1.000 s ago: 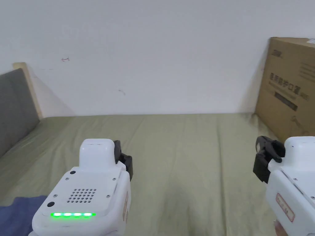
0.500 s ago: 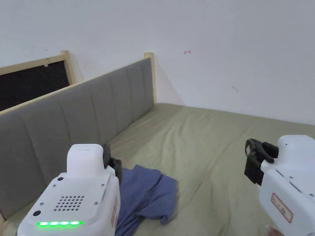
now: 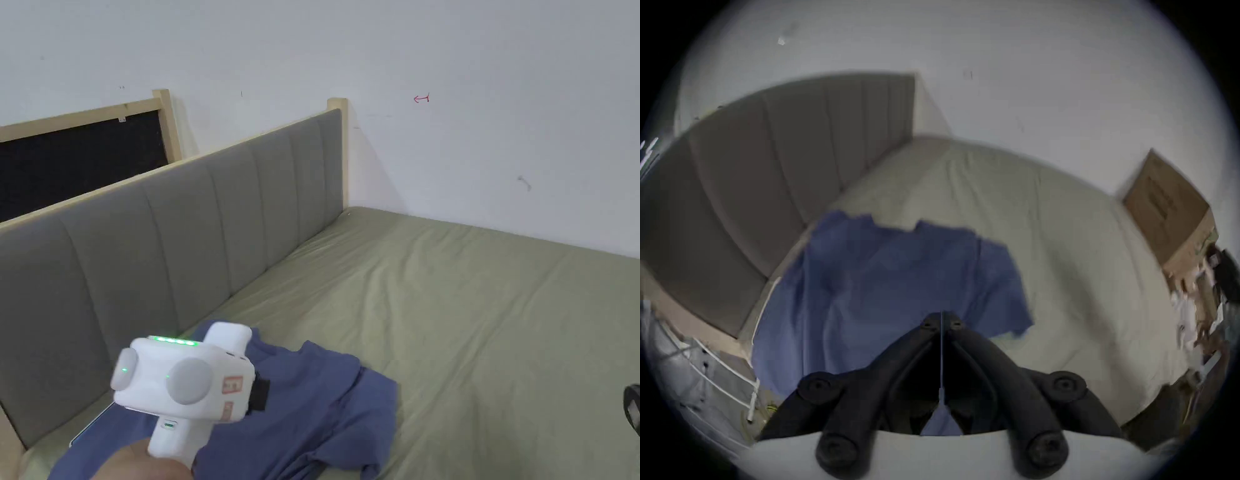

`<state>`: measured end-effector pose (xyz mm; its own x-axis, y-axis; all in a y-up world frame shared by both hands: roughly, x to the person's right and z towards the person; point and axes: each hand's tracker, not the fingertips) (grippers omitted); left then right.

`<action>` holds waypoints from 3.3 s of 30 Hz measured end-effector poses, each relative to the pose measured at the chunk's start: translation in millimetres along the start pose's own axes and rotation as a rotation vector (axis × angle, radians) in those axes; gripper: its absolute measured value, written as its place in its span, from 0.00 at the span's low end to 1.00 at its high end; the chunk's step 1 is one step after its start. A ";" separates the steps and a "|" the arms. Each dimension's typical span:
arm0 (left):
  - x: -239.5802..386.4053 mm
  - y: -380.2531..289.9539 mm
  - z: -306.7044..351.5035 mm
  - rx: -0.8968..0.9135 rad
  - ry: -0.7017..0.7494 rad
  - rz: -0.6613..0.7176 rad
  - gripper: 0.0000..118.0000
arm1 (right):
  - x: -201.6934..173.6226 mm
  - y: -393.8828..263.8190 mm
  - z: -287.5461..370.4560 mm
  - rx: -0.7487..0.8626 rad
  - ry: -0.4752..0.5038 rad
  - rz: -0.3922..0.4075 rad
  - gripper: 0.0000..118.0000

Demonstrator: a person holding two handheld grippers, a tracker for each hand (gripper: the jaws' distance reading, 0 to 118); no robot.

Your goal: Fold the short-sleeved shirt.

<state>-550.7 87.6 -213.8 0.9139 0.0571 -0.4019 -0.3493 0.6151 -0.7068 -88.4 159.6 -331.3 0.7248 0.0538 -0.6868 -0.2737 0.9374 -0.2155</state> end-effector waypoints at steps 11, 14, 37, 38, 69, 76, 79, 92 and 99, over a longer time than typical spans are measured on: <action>-13.9 -12.2 -155.6 -0.254 -0.046 0.082 0.88 | 11.0 -21.8 -28.8 -0.158 0.003 0.010 0.00; 4.1 -21.7 -176.8 -0.202 -0.005 -0.014 1.00 | 9.5 -26.7 -36.3 -0.190 0.015 0.028 0.00; 59.7 81.6 143.6 0.598 -0.039 -0.076 0.01 | 42.9 -8.9 23.1 -0.068 0.026 -0.049 0.00; 76.9 89.6 161.3 0.643 -0.055 -0.112 0.01 | 47.0 -6.6 30.6 -0.050 0.006 -0.055 0.00; 502.4 -36.8 -69.7 -0.443 -0.606 -0.381 0.24 | 217.3 -94.5 190.8 -0.045 -0.460 -0.342 0.00; 434.5 2.7 -12.3 -0.232 -0.830 -0.139 0.97 | 218.0 -81.5 190.7 -0.004 -0.445 -0.380 0.00; 396.3 13.8 37.0 0.048 -0.795 -0.090 0.97 | 210.7 -68.6 194.2 0.050 -0.459 -0.362 0.00; 307.0 -50.3 120.3 0.704 -0.298 0.105 0.02 | 169.7 -56.8 189.2 0.279 -0.577 -0.272 0.00; 305.7 -35.1 109.8 0.619 -0.303 0.003 0.01 | 170.3 -57.9 184.5 0.241 -0.543 -0.285 0.00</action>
<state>-236.4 169.8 -247.9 0.9620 0.2221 -0.1590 -0.2525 0.9451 -0.2073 167.6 178.0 -307.8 0.9813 -0.1011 -0.1639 0.0797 0.9880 -0.1323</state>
